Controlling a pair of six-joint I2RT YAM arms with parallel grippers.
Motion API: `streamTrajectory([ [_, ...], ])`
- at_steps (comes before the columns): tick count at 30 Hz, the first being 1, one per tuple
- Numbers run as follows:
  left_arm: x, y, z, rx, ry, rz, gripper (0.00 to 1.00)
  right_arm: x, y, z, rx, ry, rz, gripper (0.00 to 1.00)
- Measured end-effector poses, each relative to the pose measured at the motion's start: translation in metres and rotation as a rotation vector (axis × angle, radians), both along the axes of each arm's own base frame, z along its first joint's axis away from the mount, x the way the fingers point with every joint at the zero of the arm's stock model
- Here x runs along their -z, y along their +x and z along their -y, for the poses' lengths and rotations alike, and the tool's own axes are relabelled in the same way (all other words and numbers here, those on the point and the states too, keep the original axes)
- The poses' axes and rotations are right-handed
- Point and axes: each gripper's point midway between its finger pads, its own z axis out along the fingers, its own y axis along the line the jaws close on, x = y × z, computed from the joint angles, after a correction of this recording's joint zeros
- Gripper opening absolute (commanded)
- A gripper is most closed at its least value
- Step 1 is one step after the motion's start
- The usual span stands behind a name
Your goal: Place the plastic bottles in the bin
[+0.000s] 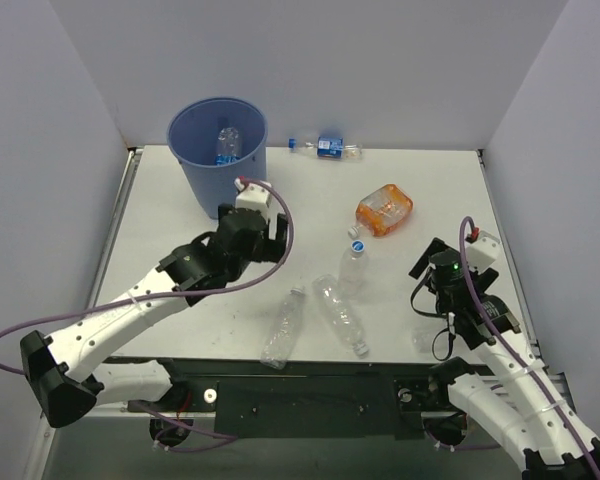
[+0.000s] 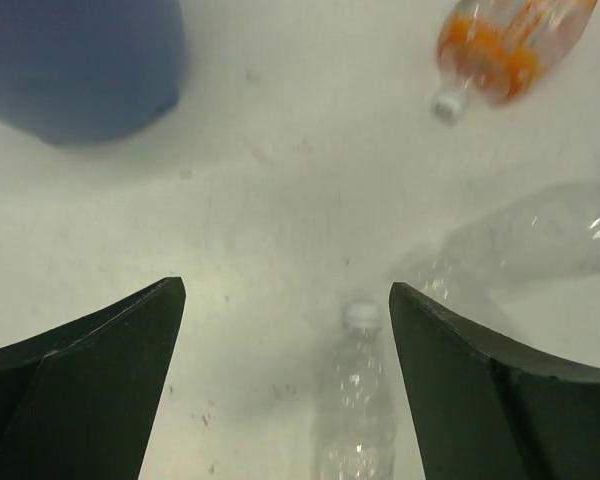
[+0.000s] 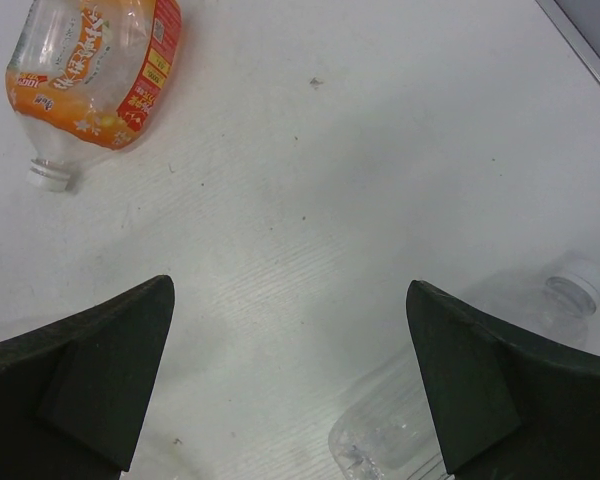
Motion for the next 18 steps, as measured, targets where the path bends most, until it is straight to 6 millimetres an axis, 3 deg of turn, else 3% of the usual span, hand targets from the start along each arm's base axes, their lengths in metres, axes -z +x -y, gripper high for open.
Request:
streamTrajectory([
  [3,0.067,-0.029,-0.002,-0.002,0.040,-0.168,0.96,0.002,0.003,-0.003,-0.008,0.002,-0.004,0.95],
  [6,0.113,-0.053,-0.001,0.007,0.072,-0.301,0.97,0.003,0.006,-0.007,-0.021,0.006,-0.007,0.95],
  [13,0.158,-0.077,0.016,0.043,0.041,-0.483,0.97,0.003,0.008,-0.013,-0.039,0.008,-0.007,0.95],
  [18,0.206,-0.101,0.026,0.101,0.122,-0.633,0.97,0.002,0.008,-0.013,-0.042,0.010,0.000,0.95],
])
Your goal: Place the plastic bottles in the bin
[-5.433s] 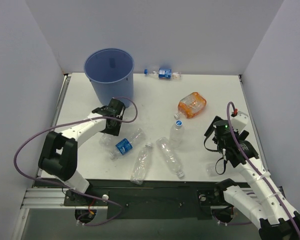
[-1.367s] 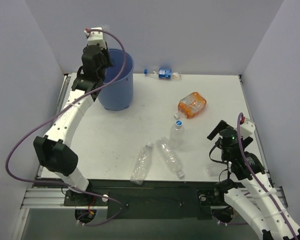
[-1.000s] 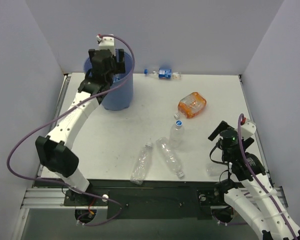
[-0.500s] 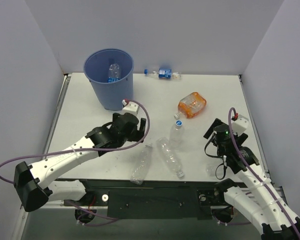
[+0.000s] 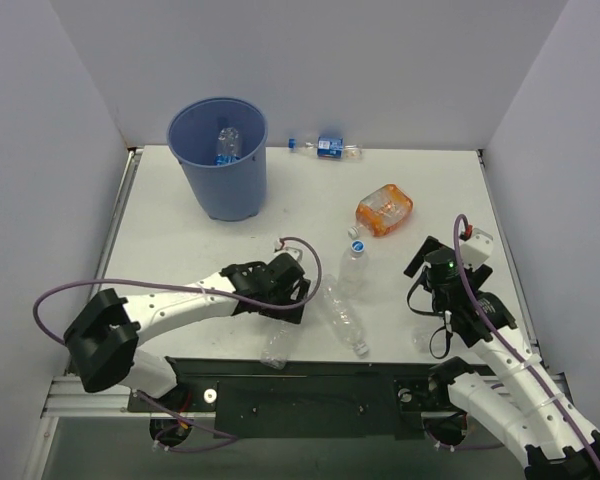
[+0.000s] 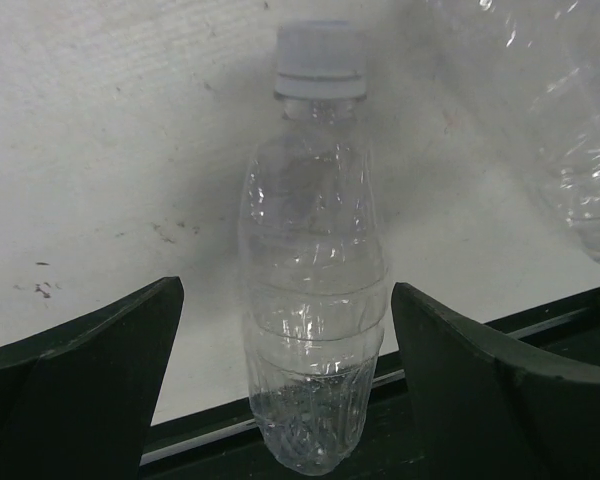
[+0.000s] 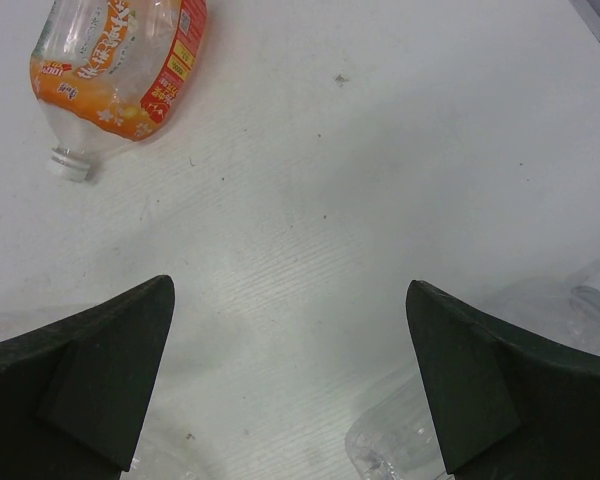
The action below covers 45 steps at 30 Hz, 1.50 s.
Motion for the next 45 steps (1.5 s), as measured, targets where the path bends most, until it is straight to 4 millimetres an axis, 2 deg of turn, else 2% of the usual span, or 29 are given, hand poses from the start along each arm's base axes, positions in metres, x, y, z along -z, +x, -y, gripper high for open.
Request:
streamTrajectory([
  [3,0.024,-0.014,0.003,0.040,0.052,-0.065,0.93,0.000,0.000,0.000,0.000,0.001,0.001,0.95],
  [5,0.035,-0.020,0.005,0.054,0.070,-0.092,0.84,0.000,0.000,0.000,0.000,0.001,0.001,0.95],
  [7,0.042,-0.022,0.006,0.055,0.083,-0.105,0.71,0.000,0.000,0.000,0.001,0.002,0.001,0.95],
  [8,0.044,-0.021,0.006,0.052,0.088,-0.109,0.60,0.000,0.000,0.000,0.002,0.003,0.002,0.95],
  [10,0.043,-0.021,0.008,0.046,0.084,-0.110,0.51,0.000,0.000,0.000,0.001,0.003,0.002,0.95],
  [14,0.030,-0.010,0.008,0.047,0.107,-0.061,0.47,-0.001,0.000,0.000,0.002,0.004,0.005,0.95],
  [17,0.001,0.011,0.007,0.050,0.139,0.012,0.46,-0.002,0.000,0.000,0.003,0.003,0.009,0.95],
  [19,-0.034,0.035,0.007,0.047,0.132,0.082,0.45,-0.002,0.000,0.000,0.003,0.004,0.010,0.95],
  [22,-0.107,0.091,0.003,-0.015,0.056,0.241,0.45,-0.003,-0.001,0.001,0.004,0.005,0.013,0.95],
  [25,-0.188,0.149,-0.020,-0.115,-0.015,0.429,0.45,-0.004,-0.001,0.000,0.000,0.008,0.019,0.95],
  [30,-0.311,0.216,-0.062,-0.252,-0.080,0.726,0.44,-0.005,-0.001,-0.002,-0.006,0.013,0.025,0.95],
  [32,-0.352,0.236,-0.072,-0.287,-0.103,0.841,0.44,-0.007,-0.002,-0.002,-0.006,0.017,0.033,0.95],
  [33,-0.366,0.245,-0.076,-0.301,-0.105,0.889,0.44,-0.008,-0.002,-0.002,-0.005,0.018,0.038,0.95],
  [36,-0.389,0.271,-0.089,-0.338,-0.094,0.996,0.44,-0.010,-0.004,0.000,0.000,0.019,0.048,0.95],
  [37,-0.389,0.282,-0.093,-0.346,-0.079,1.017,0.51,-0.011,-0.004,0.001,0.001,0.019,0.050,0.95],
  [38,-0.388,0.292,-0.096,-0.354,-0.064,1.034,0.59,-0.011,-0.005,0.002,0.002,0.018,0.051,0.95],
  [39,-0.384,0.303,-0.100,-0.365,-0.053,1.044,0.80,-0.012,-0.006,0.002,0.004,0.017,0.052,0.95],
  [40,-0.377,0.314,-0.104,-0.376,-0.037,1.048,0.93,-0.012,-0.007,0.003,0.006,0.016,0.054,0.95],
  [41,-0.366,0.326,-0.105,-0.384,-0.023,1.041,0.93,-0.013,-0.008,0.004,0.008,0.016,0.056,0.95],
  [45,-0.330,0.349,-0.121,-0.408,0.052,0.988,0.95,-0.014,-0.012,0.007,0.017,0.014,0.063,0.95],
])
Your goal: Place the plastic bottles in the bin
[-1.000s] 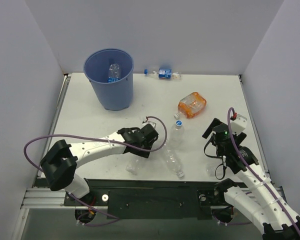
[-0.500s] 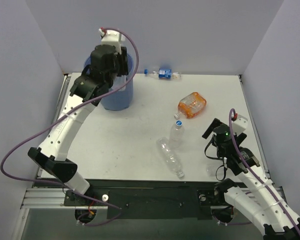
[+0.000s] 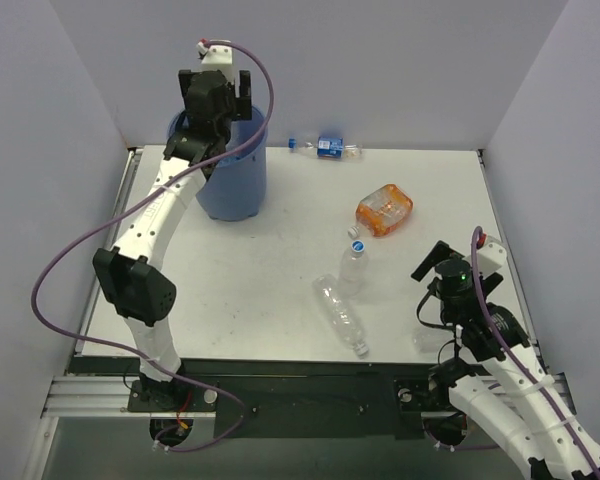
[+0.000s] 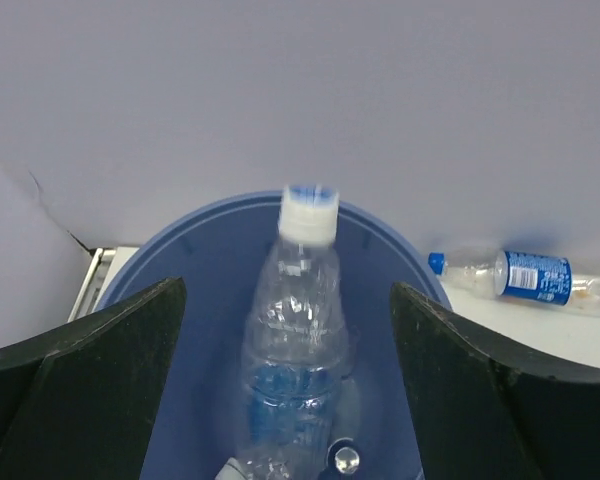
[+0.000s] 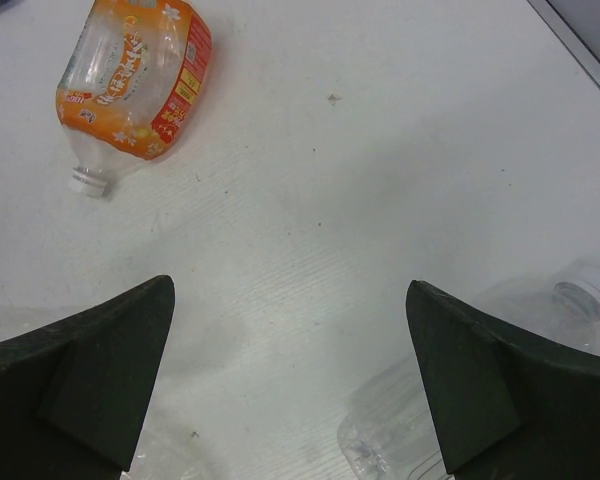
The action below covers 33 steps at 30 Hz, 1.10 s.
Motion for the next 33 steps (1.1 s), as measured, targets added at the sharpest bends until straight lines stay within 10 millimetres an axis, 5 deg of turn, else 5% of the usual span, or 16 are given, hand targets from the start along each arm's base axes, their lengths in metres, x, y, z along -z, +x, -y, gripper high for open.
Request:
streamTrajectory([
  [6,0.017,-0.008,0.010,0.031,0.020,-0.057,0.95,0.000,-0.002,0.002,0.009,0.000,0.000,0.95],
  [9,0.017,-0.040,0.036,0.111,0.030,-0.093,0.95,0.000,-0.001,0.002,0.014,0.006,0.002,0.95],
  [13,0.027,-0.116,0.097,0.317,0.029,-0.138,0.95,0.001,-0.001,0.000,0.011,0.009,0.002,0.95],
  [17,0.068,-0.189,0.150,0.541,-0.008,-0.231,0.95,0.002,0.002,-0.002,0.010,0.007,-0.005,0.95],
  [25,0.195,-0.269,0.197,0.747,-0.095,-0.458,0.95,0.004,0.005,-0.003,0.010,0.004,-0.009,0.95],
  [29,0.219,-0.298,0.223,0.858,-0.097,-0.423,0.95,0.006,0.007,-0.004,0.009,0.000,-0.018,0.95],
  [33,0.213,-0.313,0.246,0.949,-0.113,-0.340,0.95,0.007,0.008,-0.005,0.009,-0.002,-0.023,0.95],
])
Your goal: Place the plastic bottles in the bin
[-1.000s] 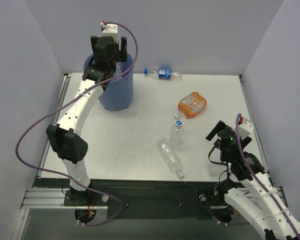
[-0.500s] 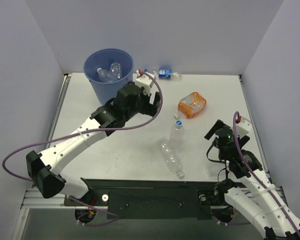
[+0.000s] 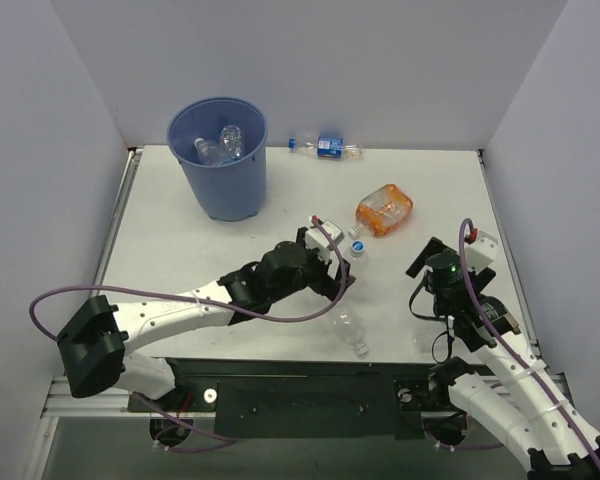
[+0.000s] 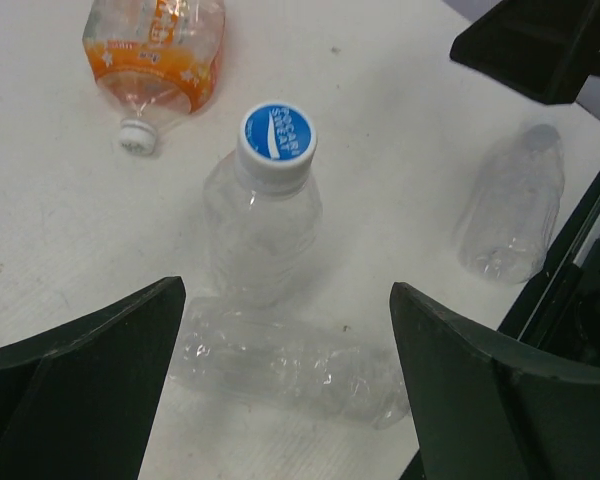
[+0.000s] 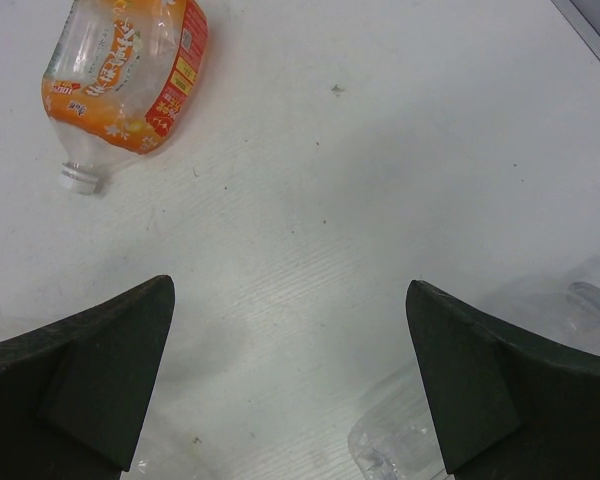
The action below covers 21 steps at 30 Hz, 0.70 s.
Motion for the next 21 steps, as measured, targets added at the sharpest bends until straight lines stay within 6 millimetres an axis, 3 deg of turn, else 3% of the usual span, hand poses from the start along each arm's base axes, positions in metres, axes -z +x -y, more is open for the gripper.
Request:
streamTrajectory([
  [6,-0.019,0.017,0.027,0.013,-0.053,0.095,0.95,0.000,0.000,-0.001,-0.004,-0.001,-0.001,0.95],
  [13,-0.002,0.035,0.053,0.026,0.022,0.137,0.93,-0.001,0.000,-0.001,-0.004,0.000,0.003,0.95],
  [17,0.013,0.038,0.057,0.025,0.058,0.134,0.83,-0.003,-0.001,0.001,0.002,0.000,0.013,0.95],
  [21,0.021,0.041,0.056,0.007,0.076,0.128,0.63,-0.003,-0.001,0.002,0.005,-0.002,0.015,0.95],
])
